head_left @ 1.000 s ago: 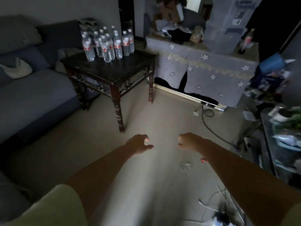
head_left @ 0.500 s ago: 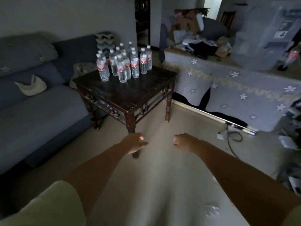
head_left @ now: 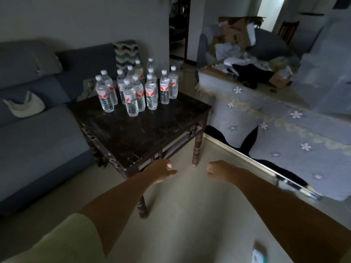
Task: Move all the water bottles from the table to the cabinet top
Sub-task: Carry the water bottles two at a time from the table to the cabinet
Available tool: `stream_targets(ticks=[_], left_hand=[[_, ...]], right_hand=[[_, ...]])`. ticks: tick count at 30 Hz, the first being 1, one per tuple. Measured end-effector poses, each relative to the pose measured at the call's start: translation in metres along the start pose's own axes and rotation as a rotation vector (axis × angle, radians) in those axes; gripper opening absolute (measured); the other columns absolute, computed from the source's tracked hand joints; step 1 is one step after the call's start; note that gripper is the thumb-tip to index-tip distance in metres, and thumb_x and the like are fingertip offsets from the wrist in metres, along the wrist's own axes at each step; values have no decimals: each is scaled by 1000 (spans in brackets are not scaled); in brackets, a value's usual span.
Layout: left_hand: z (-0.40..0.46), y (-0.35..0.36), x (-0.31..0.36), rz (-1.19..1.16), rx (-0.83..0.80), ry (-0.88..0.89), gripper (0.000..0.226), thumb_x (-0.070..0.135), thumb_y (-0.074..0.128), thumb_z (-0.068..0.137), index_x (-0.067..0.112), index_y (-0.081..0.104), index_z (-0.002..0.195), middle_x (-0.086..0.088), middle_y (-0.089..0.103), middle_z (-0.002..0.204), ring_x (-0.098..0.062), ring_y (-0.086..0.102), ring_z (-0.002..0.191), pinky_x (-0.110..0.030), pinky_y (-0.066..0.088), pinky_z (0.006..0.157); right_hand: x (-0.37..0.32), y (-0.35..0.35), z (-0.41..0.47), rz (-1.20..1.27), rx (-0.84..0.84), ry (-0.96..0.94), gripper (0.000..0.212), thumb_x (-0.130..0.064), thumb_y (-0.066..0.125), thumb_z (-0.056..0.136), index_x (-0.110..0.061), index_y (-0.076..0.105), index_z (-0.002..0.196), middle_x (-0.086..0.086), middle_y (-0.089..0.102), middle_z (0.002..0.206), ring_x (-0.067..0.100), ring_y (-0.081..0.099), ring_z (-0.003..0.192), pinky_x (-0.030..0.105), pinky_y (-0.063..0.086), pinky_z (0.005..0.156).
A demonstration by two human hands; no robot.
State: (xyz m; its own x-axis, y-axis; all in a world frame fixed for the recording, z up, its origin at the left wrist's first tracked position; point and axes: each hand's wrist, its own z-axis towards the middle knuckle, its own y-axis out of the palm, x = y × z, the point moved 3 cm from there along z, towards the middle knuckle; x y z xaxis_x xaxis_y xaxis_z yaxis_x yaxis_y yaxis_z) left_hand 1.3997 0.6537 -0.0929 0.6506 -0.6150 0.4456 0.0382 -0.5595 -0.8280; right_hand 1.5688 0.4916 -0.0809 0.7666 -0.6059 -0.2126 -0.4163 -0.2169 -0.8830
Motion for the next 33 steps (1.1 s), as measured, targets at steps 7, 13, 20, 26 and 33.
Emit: stream_targets(ticks=[7,13,20,26,33], left_hand=[[85,-30,17,-44,65,-71,41,41,62,90,10,63,117,-10,67,116,-24,62,109,-31,46,93],[152,-64,-34,-120,142,-208,37,41,65,87,13,64,110,-9,70,107,-23,64,103,-29,47,88],[258,-117,-99,-186,191,-303,37,43,64,87,10,65,104,-8,69,106,-23,63,102,-26,45,86],[316,-159,-139,-287,306,-458,39,44,67,84,10,61,103,-11,66,110,-28,61,107,-29,45,87],[345,-186,-176,-622,596,-723,100,45,75,76,5,20,149,-18,40,147,-32,42,134,-38,38,107]], right_hand=[[18,-69,112,-47,6,-117,30,-29,50,97,-7,60,115,14,63,118,27,60,111,31,45,93],[-23,-87,210,-81,-41,-270,30,-27,45,98,-3,60,109,19,65,108,32,60,103,34,44,81],[-60,-131,337,-3,-35,-272,30,-34,54,94,-12,63,111,10,67,112,26,62,106,32,49,91],[-92,-156,437,179,-9,-285,30,-33,58,92,-10,63,110,9,67,109,25,62,107,27,44,87],[-143,-165,525,565,79,-387,72,-23,75,81,0,38,138,9,51,131,25,50,125,26,39,100]])
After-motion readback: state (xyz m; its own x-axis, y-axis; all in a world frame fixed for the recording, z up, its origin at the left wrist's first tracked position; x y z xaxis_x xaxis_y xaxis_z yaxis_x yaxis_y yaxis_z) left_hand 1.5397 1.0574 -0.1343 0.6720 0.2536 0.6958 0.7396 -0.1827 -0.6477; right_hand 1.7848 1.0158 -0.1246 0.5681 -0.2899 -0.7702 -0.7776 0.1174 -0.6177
